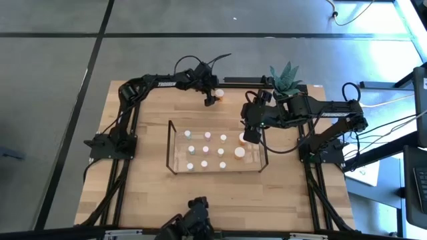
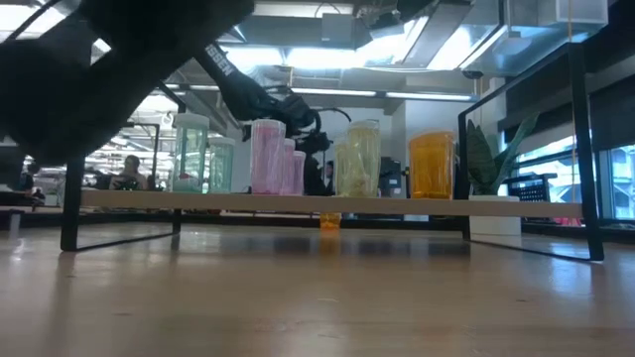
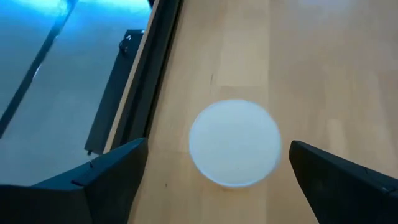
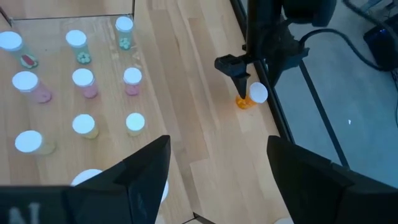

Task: Pick and place medicine bottles onto shelf by color
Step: Put the orange pill bottle on the shelf aligned with the other orange pill bottles

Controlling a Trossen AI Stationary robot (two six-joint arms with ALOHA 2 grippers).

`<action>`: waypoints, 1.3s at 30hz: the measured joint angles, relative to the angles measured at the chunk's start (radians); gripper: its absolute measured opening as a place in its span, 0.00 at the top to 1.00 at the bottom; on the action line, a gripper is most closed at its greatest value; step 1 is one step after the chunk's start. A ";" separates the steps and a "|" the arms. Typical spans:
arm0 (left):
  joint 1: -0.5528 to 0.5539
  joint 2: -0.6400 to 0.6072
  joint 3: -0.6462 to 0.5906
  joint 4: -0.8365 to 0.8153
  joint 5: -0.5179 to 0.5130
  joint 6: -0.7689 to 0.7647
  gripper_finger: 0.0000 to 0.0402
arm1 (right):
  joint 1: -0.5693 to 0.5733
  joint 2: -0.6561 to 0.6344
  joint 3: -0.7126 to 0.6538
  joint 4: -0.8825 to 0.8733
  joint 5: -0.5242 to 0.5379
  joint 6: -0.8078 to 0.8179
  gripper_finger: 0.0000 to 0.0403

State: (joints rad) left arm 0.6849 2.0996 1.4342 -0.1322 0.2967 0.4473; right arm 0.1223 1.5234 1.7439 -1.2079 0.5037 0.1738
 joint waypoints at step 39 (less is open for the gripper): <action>-0.030 0.010 0.000 0.022 -0.089 -0.011 0.20 | -0.002 0.000 -0.001 0.001 0.000 -0.021 0.33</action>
State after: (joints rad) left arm 0.6548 2.1101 1.4342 -0.1104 0.2081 0.4362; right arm 0.1207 1.5234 1.7432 -1.2072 0.5037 0.1523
